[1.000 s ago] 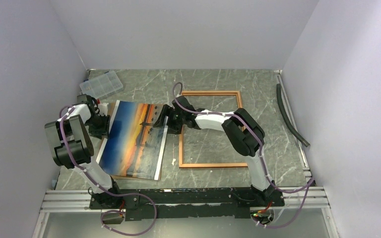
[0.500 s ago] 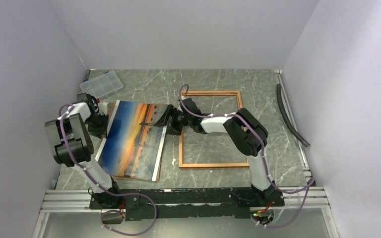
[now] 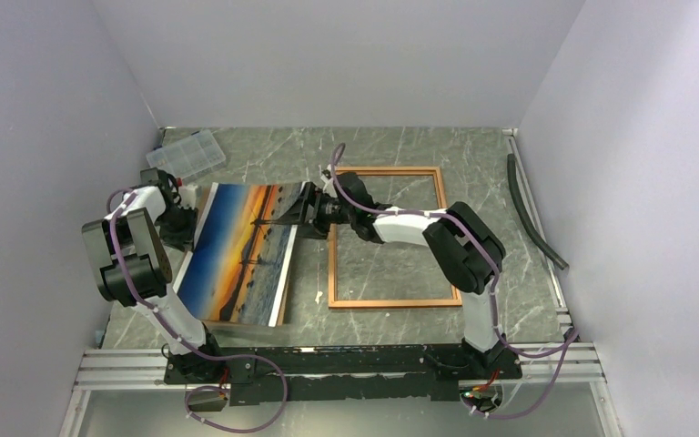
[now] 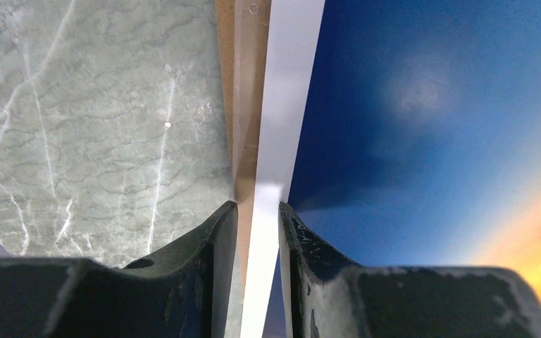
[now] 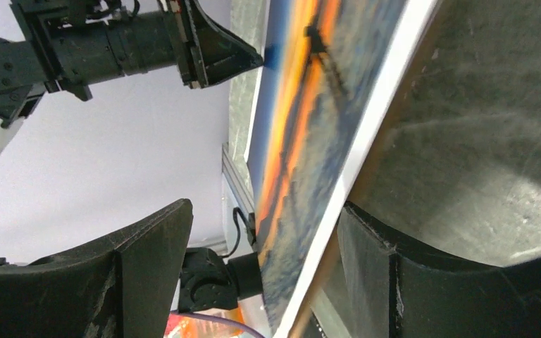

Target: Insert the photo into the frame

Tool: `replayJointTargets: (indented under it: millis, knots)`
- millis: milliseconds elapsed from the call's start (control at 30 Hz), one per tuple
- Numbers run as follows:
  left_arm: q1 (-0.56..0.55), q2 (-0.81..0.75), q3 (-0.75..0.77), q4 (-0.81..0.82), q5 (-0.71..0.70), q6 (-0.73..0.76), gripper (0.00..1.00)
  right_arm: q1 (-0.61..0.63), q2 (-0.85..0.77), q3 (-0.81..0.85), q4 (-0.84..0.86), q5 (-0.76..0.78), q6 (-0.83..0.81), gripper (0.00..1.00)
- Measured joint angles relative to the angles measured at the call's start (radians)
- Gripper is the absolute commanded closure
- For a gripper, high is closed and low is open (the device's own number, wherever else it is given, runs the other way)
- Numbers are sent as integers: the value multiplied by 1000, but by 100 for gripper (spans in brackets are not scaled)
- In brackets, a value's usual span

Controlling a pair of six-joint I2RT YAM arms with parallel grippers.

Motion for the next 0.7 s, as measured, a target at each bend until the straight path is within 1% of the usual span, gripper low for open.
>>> replayJointTargets:
  millis: [133,267,333,533,700]
  knots:
    - [-6,10,-5,11,0,0,66,21,-2,52,-125,2,-69,23]
    - [-11,10,-5,15,1,0,67,50,-2,142,-271,29,-159,23]
    - [-13,10,-5,16,1,0,67,58,-2,165,-300,39,-188,23]
    - [-15,10,-5,16,1,0,67,61,-2,158,-291,21,-205,21]
    - [-16,10,-5,16,2,0,68,56,-1,122,-140,-52,-160,19]
